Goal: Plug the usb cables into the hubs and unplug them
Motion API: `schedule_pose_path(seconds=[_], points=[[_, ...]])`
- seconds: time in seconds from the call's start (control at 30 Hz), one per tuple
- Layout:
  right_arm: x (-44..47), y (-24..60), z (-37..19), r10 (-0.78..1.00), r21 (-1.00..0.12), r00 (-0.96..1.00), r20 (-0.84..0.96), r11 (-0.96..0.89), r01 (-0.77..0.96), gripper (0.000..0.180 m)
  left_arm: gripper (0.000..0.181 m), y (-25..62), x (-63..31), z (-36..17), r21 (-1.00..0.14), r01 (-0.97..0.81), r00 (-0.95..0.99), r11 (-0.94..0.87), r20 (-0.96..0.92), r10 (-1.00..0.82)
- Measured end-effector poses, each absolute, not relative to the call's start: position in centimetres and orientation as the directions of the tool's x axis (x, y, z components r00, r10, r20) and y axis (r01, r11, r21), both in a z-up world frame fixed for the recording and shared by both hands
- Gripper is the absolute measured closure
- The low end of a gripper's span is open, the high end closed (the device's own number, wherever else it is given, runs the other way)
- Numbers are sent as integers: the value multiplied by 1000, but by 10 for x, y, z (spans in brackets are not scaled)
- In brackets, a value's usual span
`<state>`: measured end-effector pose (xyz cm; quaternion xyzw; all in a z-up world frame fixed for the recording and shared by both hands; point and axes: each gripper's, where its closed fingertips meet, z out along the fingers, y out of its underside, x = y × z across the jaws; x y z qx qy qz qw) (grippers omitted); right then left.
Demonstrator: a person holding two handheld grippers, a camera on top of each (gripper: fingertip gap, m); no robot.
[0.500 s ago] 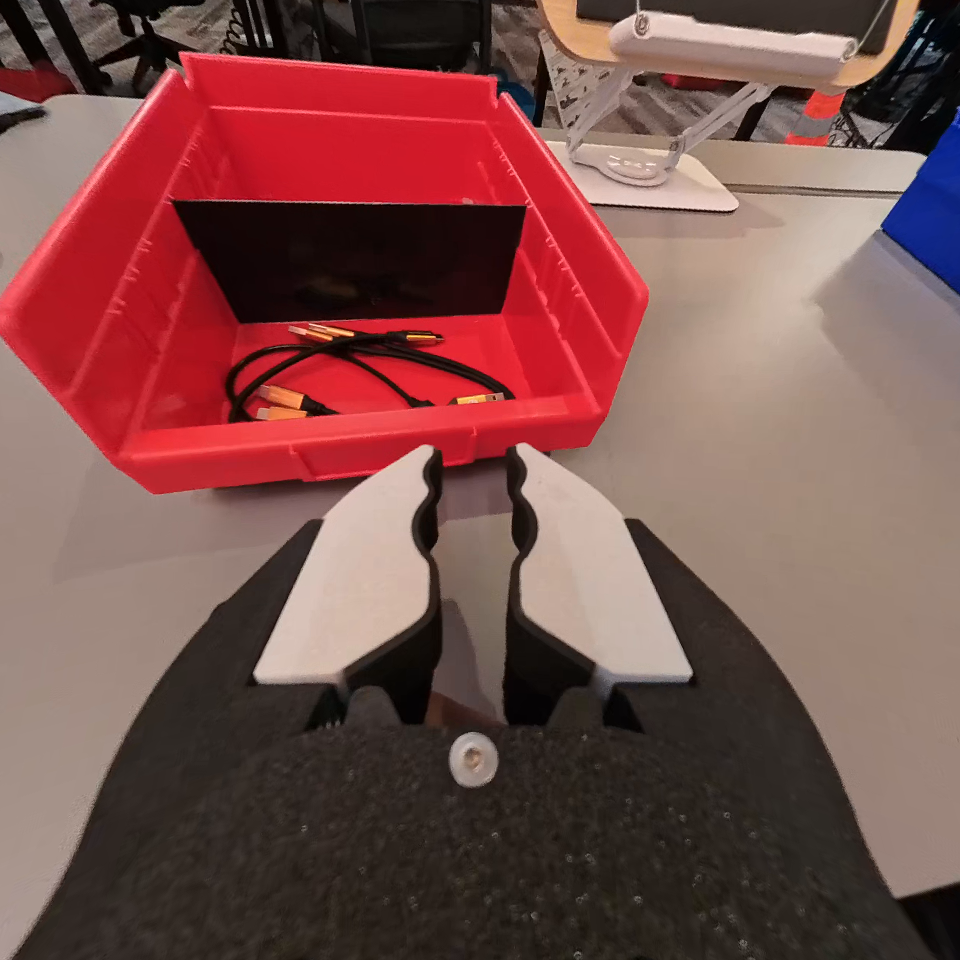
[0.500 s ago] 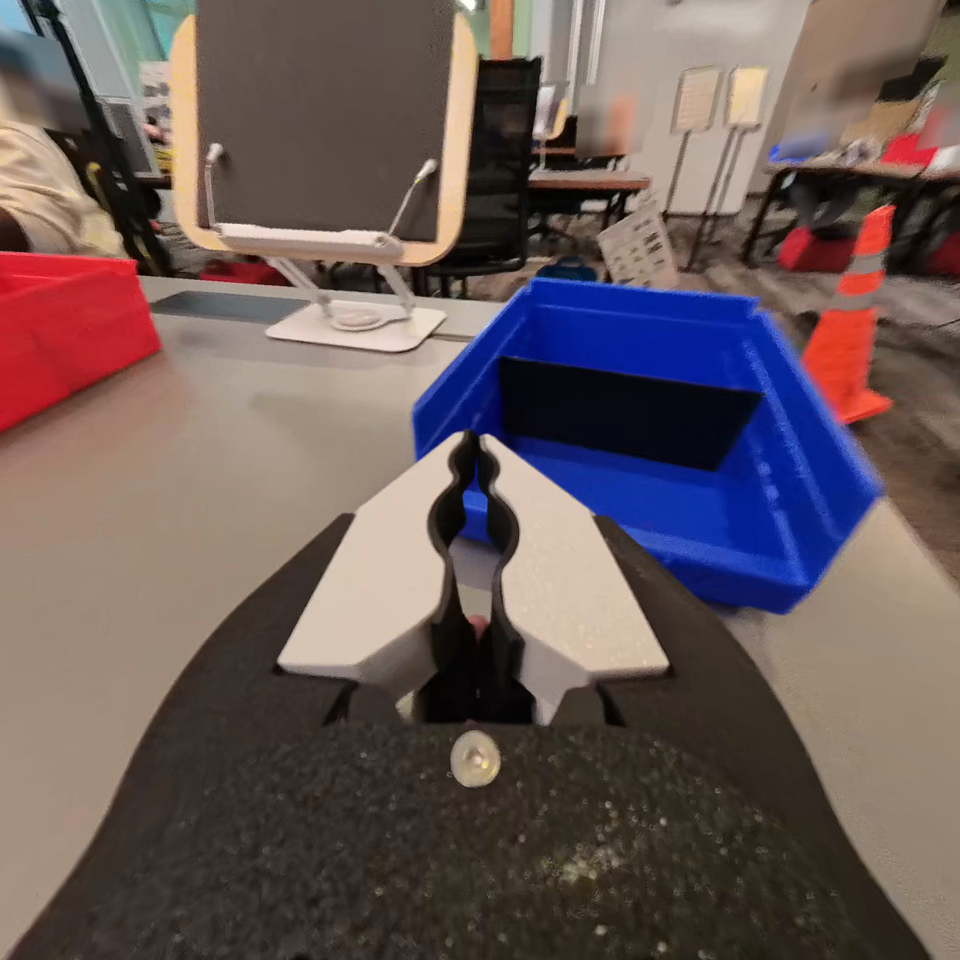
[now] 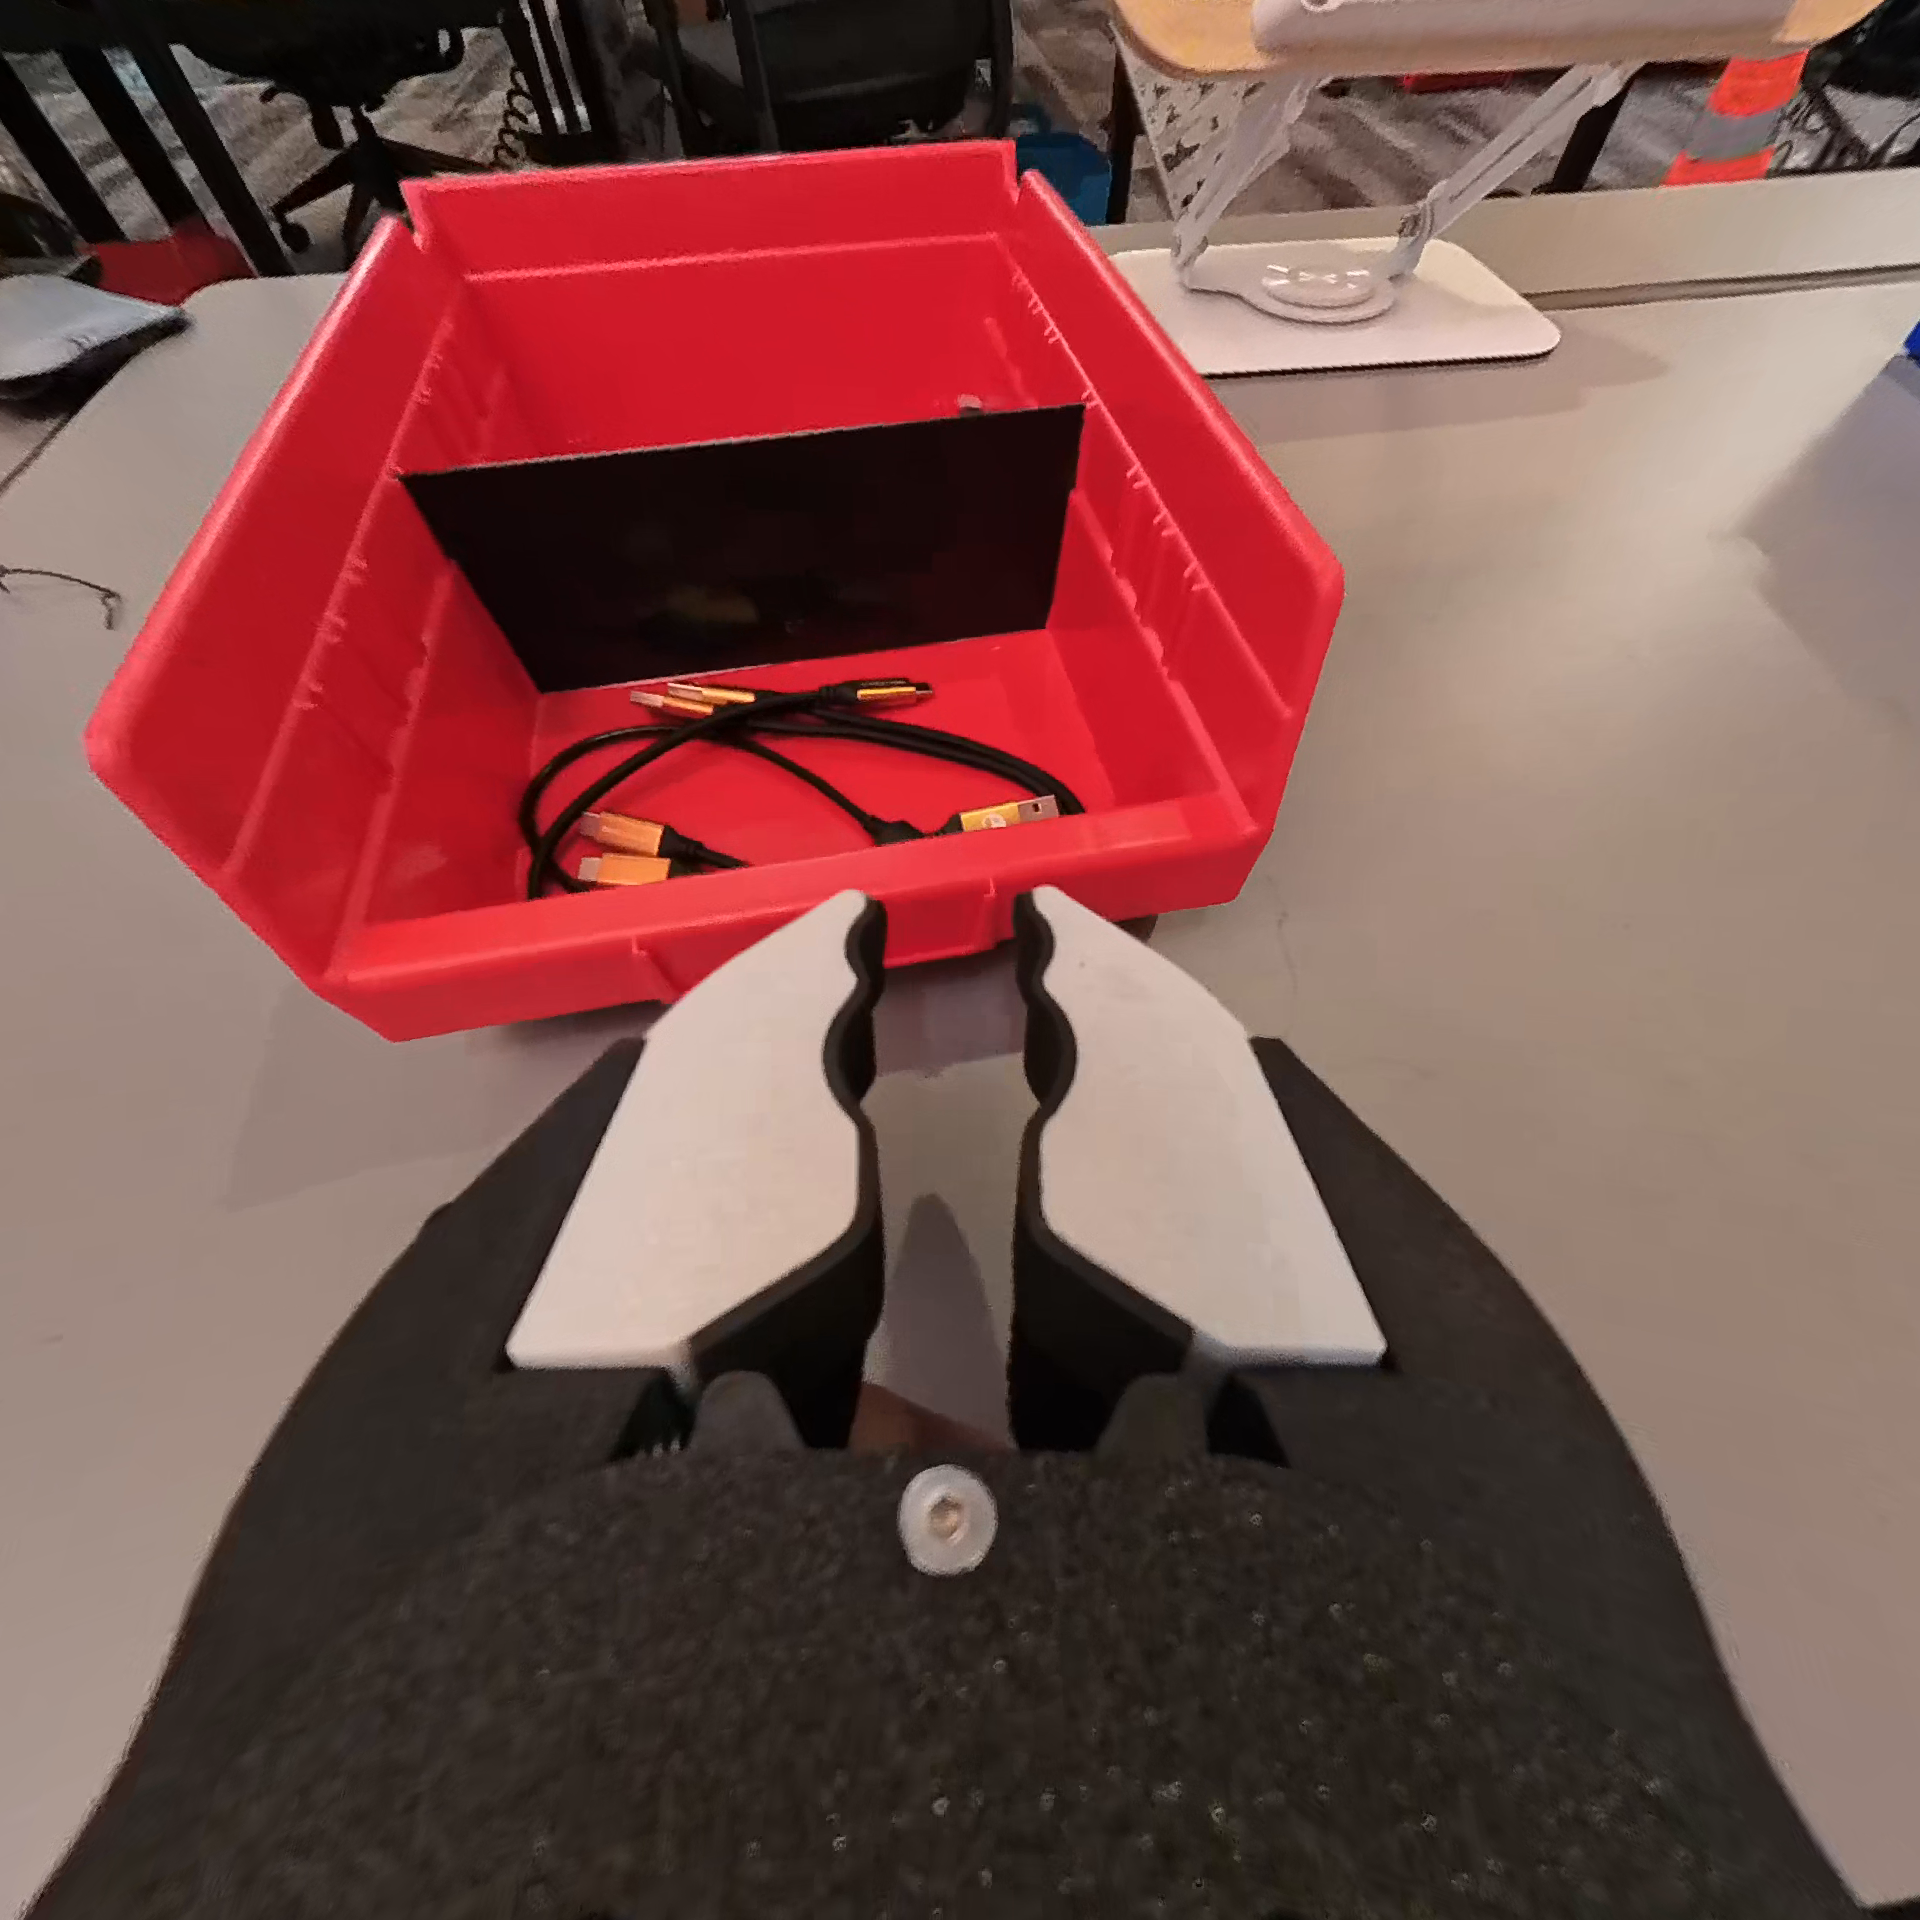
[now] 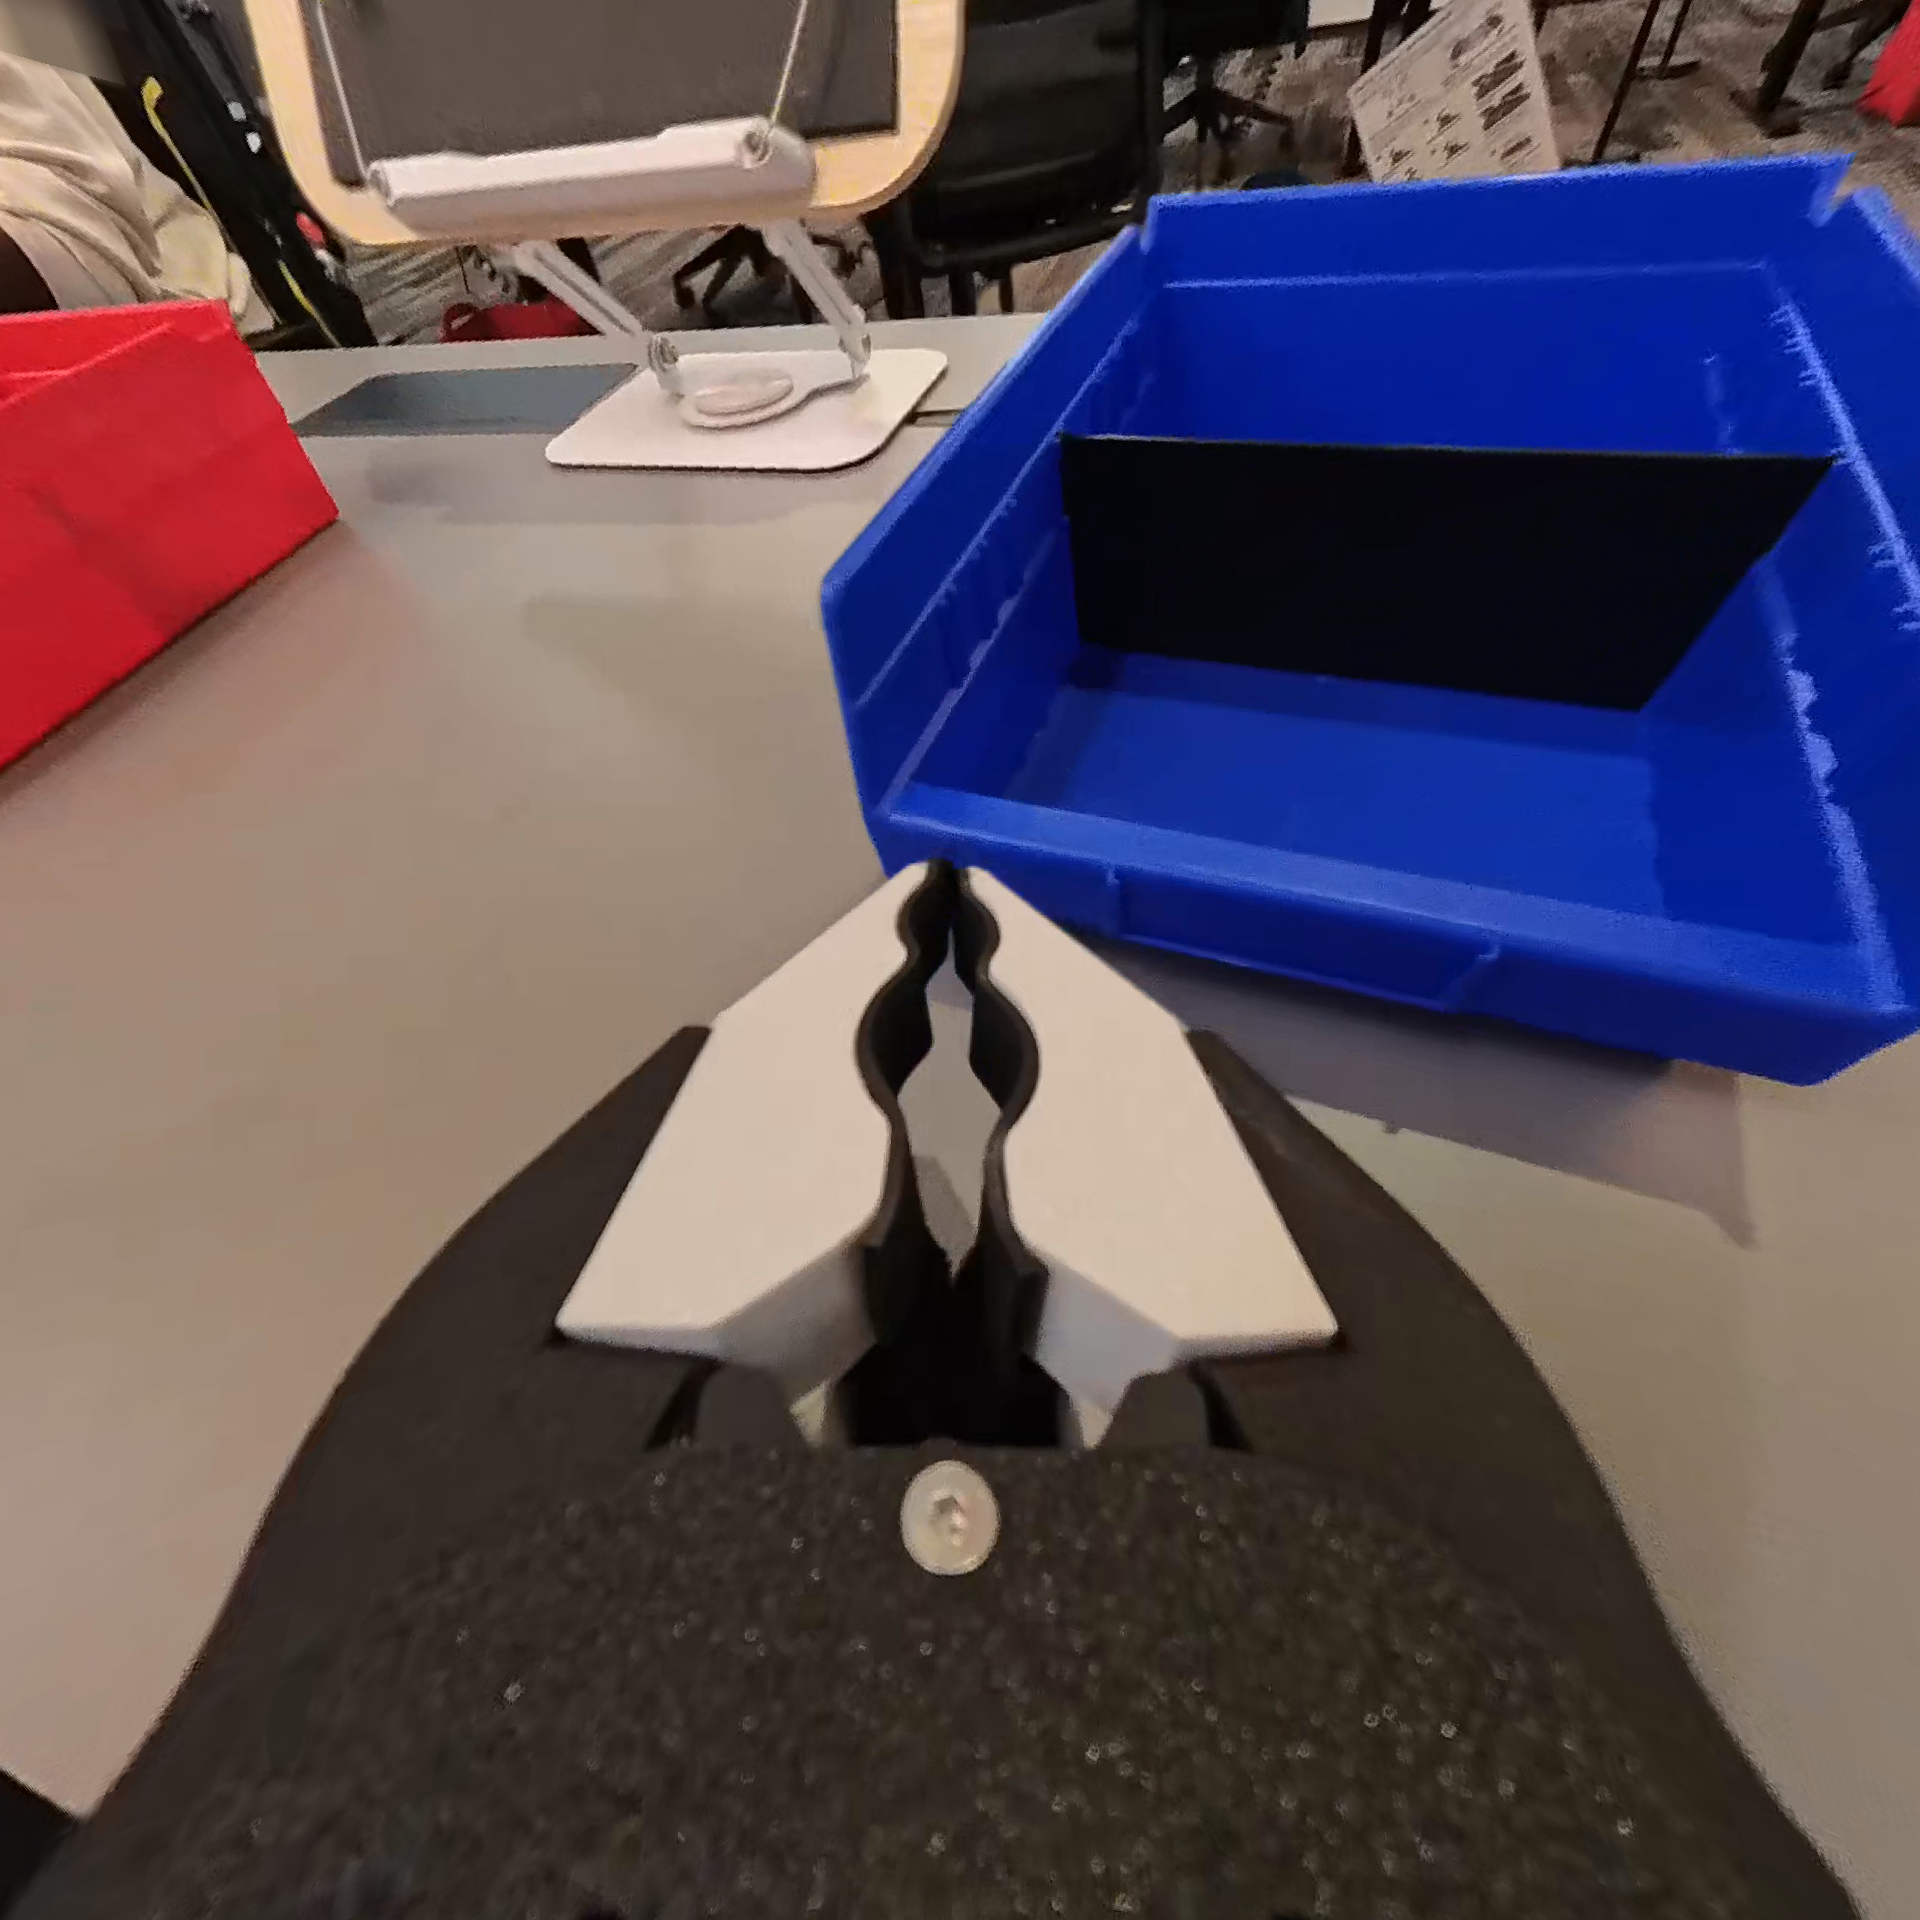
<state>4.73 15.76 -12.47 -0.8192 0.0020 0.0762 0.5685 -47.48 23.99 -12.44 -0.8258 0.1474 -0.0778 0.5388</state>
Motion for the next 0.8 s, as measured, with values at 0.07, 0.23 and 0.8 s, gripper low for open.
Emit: schedule_pose_path(seconds=[0.07, 0.23, 0.8], points=[[39, 157, -127, 97, -930, 990, -103, -363, -61, 180, 157, 241, -472, -121, -909, -189, 934, -372, -50, -353], [18, 162, -128, 150, -922, 984, -98, -386, -33, 180, 155, 266, -473, -116, -812, -383, 859, -440, -138, -493], [-37, 172, -146, 345, -875, 912, -219, -484, -27, 180, 169, 367, -520, -195, -156, -753, 651, -640, -326, -686]])
